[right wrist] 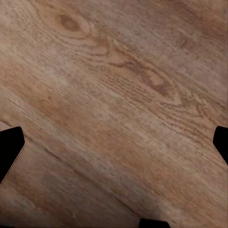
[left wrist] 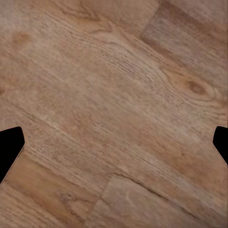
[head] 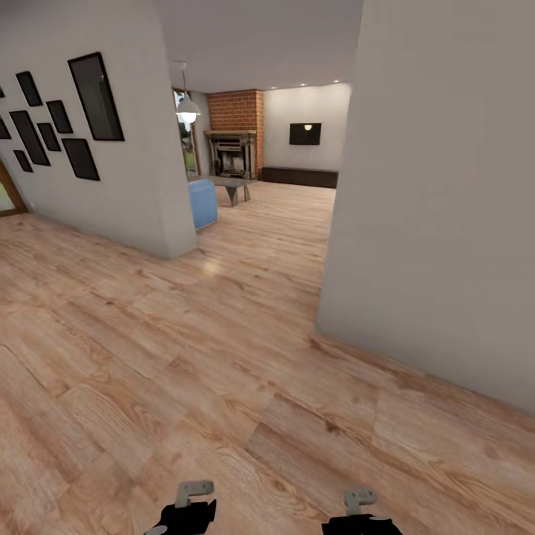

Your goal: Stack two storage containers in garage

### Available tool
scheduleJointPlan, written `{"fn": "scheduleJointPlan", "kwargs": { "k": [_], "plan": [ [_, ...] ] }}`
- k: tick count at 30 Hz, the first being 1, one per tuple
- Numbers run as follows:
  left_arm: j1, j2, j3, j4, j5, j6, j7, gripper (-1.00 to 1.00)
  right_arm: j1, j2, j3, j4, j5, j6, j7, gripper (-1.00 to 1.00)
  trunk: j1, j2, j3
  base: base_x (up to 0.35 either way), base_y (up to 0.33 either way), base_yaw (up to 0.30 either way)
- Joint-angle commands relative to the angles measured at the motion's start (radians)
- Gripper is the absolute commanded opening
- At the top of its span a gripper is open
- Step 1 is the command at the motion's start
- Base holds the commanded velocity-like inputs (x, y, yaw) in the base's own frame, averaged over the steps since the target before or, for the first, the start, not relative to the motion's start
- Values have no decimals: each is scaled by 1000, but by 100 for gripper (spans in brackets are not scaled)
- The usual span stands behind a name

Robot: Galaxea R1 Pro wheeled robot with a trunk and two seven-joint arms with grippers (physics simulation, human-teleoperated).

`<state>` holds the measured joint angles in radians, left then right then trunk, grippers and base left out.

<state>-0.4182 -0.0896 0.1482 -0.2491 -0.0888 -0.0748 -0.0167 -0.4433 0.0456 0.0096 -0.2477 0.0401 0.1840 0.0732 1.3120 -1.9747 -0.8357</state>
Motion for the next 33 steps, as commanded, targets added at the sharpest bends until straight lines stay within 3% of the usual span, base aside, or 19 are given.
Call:
{"fn": "scheduleJointPlan", "kwargs": {
  "k": [1, 33],
  "plan": [
    [-1, -1, 8, 1, -9, -3, -2, 100, 0, 0, 1, -2, 4, 6, 2, 100, 0, 0, -1, 344, 0, 3],
    [-1, 0, 8, 1, -9, -2, -2, 100, 0, 0, 1, -2, 3, 6, 2, 100, 0, 0, -1, 344, 0, 0]
  ]
}}
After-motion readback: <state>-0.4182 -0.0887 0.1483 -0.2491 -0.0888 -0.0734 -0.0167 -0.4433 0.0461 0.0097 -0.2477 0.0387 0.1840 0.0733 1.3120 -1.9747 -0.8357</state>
